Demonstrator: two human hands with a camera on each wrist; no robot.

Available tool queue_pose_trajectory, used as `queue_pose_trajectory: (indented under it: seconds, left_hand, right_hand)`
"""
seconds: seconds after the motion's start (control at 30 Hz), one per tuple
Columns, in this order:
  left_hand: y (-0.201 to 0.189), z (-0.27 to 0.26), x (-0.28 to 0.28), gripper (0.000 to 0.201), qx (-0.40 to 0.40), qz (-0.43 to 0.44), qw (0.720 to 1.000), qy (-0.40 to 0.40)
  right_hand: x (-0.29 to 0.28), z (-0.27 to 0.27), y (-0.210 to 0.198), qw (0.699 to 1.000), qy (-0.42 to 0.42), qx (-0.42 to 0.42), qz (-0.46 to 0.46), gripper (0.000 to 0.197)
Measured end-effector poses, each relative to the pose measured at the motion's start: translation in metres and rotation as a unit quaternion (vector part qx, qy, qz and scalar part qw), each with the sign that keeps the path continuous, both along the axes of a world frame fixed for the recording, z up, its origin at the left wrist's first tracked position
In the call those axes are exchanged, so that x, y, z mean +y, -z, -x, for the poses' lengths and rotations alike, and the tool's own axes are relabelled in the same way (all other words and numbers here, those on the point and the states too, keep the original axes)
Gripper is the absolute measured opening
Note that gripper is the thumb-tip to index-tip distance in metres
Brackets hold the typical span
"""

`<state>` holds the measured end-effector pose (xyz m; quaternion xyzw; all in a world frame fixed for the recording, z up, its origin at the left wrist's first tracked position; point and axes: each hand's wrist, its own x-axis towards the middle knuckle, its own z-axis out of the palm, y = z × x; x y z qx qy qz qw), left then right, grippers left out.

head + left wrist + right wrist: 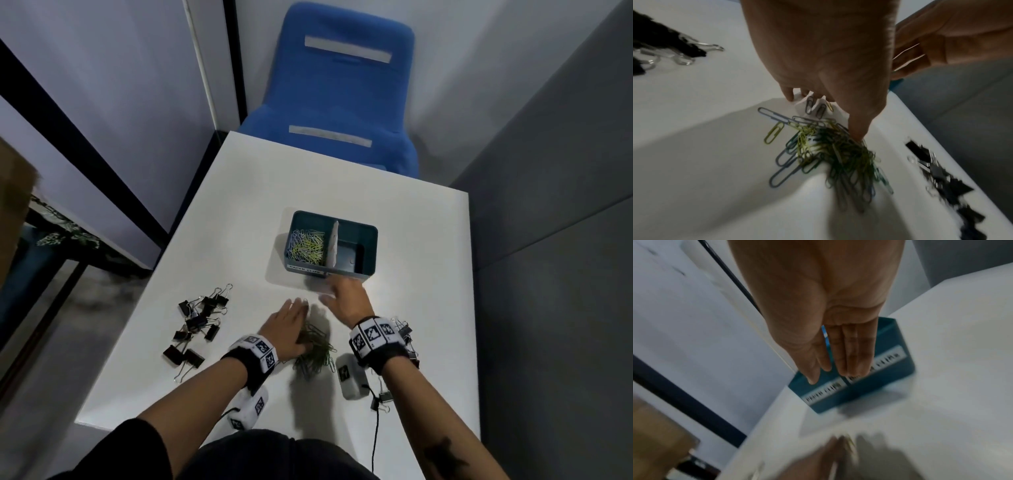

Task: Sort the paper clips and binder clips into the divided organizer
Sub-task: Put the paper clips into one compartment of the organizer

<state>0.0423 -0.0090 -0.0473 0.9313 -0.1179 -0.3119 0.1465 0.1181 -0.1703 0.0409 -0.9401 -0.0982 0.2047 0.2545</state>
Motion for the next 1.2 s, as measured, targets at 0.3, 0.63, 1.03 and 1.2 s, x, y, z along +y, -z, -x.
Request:
queue_pose_trajectory:
  seconds: [0.3, 0.63, 1.03, 1.2]
  left_hand:
    - [-0.009, 0.024, 0.007, 0.078, -0.033, 0.013, 0.984, 0.175]
    - [-0.009, 0.056, 0.04, 0.07, -0.091, -0.112, 0.988, -0.049]
    - [-0.015, 0.057, 0.016, 0.079, -0.071, 0.005, 0.997, -0.02]
    - [-0.017, 0.047, -0.005, 0.083, -0.071, -0.002, 0.997, -0.004]
  right_hand:
    - [-0.026, 0.066, 0.061, 0.992, -0.075, 0.073, 0.074, 0.066]
    - [0.001, 0.094, 0.062, 0.971, -0.229, 0.01, 0.069, 0.065]
    - [-0.038, 0.11, 0.066, 0.99, -0.035, 0.099, 0.098, 0.094]
    - [-0.008, 0.114, 0.067, 0.99, -0.07, 0.056, 0.108, 0.062]
